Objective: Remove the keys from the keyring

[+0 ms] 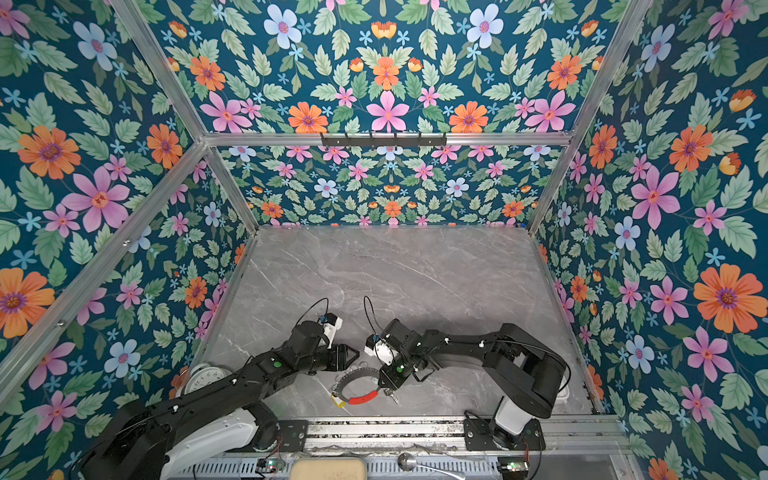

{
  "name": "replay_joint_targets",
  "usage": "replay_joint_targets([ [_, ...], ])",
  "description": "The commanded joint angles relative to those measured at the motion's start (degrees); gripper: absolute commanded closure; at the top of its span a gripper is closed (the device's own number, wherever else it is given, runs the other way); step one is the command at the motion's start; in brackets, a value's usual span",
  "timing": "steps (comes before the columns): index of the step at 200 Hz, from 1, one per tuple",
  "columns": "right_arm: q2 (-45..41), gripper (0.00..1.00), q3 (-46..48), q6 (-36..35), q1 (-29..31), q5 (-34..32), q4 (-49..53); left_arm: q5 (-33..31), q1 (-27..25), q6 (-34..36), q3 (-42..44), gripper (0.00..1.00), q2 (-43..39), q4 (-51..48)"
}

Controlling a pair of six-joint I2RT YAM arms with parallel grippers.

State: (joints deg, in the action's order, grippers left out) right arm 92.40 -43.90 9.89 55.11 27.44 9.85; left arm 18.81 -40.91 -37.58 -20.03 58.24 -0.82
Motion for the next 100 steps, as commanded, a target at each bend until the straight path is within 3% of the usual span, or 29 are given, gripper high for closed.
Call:
replay_joint_targets([
  [1,-0.88,0.90,0.31,-0.41,0.05,1.22,-1.99,1.12,-0.12,1.08,-0.76,0.47,0.12,1.13],
  [34,-3.00,0.99,2.01,1.37,-0.91,2.01,-4.77,1.85,-0.29,1.35,-0.89,0.45,-0.25,1.70],
  [100,-10.54,0.99,4.88,5.60,-6.39,3.10,-7.49,2.86,-2.17,1.54,-0.44,0.38,-1.28,5.13],
])
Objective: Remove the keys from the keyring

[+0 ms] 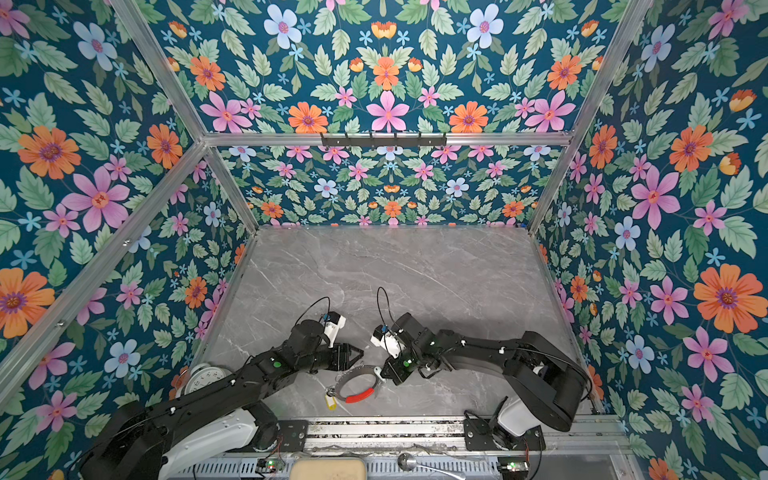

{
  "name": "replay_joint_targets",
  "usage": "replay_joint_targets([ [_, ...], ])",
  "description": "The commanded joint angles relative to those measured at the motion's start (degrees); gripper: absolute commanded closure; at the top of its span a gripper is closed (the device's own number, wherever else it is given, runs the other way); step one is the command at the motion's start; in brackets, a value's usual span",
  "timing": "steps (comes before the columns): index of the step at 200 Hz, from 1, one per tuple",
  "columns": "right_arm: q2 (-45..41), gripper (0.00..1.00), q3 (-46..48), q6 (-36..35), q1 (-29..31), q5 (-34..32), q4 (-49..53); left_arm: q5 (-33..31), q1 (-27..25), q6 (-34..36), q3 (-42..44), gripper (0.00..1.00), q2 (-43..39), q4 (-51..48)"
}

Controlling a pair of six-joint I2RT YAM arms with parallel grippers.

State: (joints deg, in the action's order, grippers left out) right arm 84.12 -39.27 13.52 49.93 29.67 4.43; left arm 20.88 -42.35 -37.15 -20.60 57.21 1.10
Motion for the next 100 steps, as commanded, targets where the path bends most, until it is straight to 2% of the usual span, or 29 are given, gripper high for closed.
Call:
replay_joint_targets([
  [1,-2.36,0.99,0.24,1.96,-1.27,0.85,-2.06,0.80,-0.72,1.11,0.12,0.38,-0.21,3.34],
  [59,-6.53,1.00,0.59,5.43,-2.59,-3.98,-1.70,1.11,-5.79,0.77,-0.08,0.35,3.16,6.96],
  [100,-8.47,1.00,-0.54,6.45,-3.44,-7.22,1.81,-2.99,-9.54,2.44,-1.41,0.33,1.62,5.74],
])
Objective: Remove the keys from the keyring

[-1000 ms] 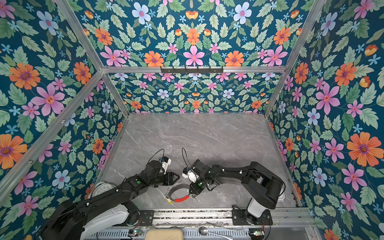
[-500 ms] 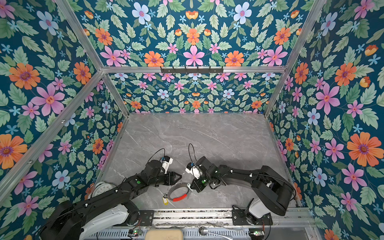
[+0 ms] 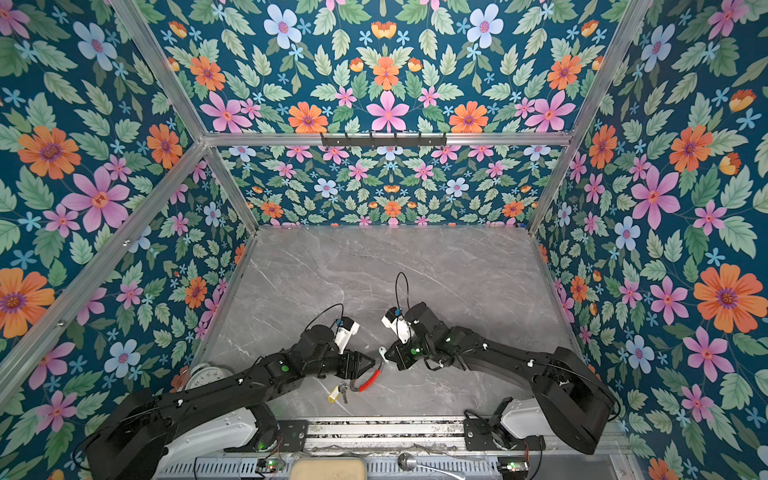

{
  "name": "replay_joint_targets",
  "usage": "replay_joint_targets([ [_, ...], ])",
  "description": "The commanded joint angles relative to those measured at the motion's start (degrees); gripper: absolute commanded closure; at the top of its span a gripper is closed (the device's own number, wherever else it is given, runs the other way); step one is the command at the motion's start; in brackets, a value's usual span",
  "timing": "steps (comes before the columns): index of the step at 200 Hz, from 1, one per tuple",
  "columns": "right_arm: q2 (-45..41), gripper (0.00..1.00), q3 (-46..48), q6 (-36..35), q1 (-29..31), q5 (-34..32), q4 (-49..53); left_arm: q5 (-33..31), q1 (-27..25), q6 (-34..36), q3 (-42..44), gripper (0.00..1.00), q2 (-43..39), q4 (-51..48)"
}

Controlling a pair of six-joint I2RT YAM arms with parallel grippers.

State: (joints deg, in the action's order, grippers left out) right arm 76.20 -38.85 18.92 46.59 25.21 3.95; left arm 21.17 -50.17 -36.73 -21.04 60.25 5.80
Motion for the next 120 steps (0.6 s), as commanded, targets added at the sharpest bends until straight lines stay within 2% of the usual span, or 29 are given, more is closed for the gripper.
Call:
replay_joint_targets([
  [1,-0.55,1.00,-1.00,1.09,-0.10,-2.83,2.38,-3.47,-1.83,2.11,-1.00,0.33,-1.57,0.96],
  [59,0.39,1.00,-2.63,2.89,-0.10,-3.42,3.93,-18.89,-10.03,5.59,-3.30,0.31,-5.32,-4.92],
  [84,0.66,1.00,-2.80,3.18,-0.09,-3.24,3.87,-28.84,-17.46,7.72,-5.60,0.31,-3.47,-7.49],
  [105,0.76,1.00,-2.89,3.50,-0.09,-3.15,3.70,-38.29,-24.98,9.14,-9.20,0.31,0.87,-10.50],
  [120,0.89,1.00,-3.13,3.58,-0.09,-3.08,3.74,-45.26,-28.54,9.31,-11.59,0.30,4.41,-12.91],
])
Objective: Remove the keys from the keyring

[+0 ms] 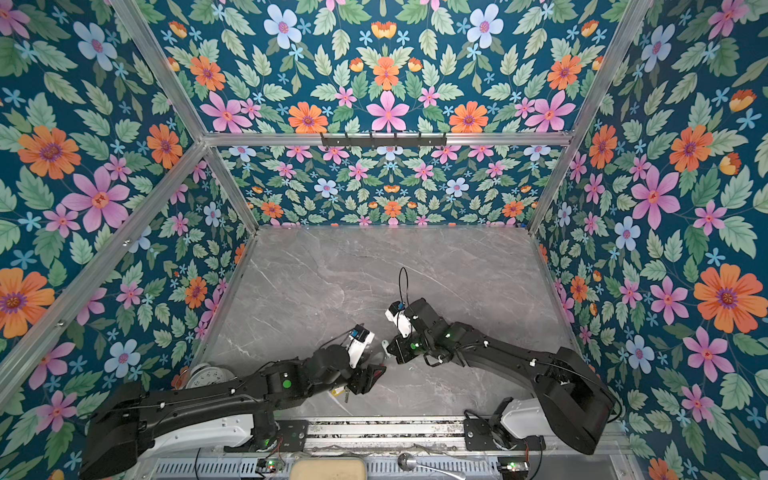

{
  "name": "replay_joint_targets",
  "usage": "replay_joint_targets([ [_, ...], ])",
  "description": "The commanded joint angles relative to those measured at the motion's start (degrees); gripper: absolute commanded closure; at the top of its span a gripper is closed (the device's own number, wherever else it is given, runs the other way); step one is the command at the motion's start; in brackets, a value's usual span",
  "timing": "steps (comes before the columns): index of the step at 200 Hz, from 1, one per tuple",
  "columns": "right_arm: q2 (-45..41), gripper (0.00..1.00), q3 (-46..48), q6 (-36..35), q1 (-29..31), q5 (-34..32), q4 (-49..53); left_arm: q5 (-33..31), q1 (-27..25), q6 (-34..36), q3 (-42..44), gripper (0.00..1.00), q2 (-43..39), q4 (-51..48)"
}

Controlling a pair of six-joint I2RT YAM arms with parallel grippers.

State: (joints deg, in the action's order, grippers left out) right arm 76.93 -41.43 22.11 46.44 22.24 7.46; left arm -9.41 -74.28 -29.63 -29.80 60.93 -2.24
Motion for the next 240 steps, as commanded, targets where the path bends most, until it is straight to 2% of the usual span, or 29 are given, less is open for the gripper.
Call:
replay_joint_targets([
  [1,0.16,1.00,-0.61,0.39,0.06,-0.10,0.20,-15.12,-4.62,2.25,-2.95,0.30,3.97,-5.05],
  [26,0.15,1.00,-0.72,0.67,0.06,0.08,0.06,-23.47,-8.62,0.84,-5.20,0.31,8.21,-8.65],
  [65,-0.62,1.00,-0.93,0.88,0.10,0.61,0.00,-27.85,-10.08,-2.38,-5.97,0.40,12.95,-11.54],
  [101,-1.19,1.00,-0.93,0.92,0.02,0.77,0.03,-28.06,-10.77,-2.36,-6.29,0.47,15.18,-11.65],
  [175,-1.43,0.98,-1.36,1.20,0.06,2.09,-0.17,-27.24,-10.92,-1.23,-6.08,0.81,14.99,-9.75],
  [212,-2.84,0.84,-1.59,2.01,0.02,0.59,-0.69,-26.86,-10.93,-0.30,-8.07,1.00,15.94,-10.91],
  [219,-3.39,0.81,-1.48,2.33,0.06,0.00,-0.85,-26.91,-10.89,-0.26,-8.41,1.00,16.00,-11.18],
  [228,-4.45,0.74,-1.38,2.49,0.05,-1.00,-0.89,-26.74,-10.89,0.15,-8.76,1.00,15.84,-11.30],
  [240,-6.43,0.59,-0.81,2.85,0.06,-2.26,-1.46,-26.76,-10.93,0.44,-9.30,1.00,15.58,-11.47],
])
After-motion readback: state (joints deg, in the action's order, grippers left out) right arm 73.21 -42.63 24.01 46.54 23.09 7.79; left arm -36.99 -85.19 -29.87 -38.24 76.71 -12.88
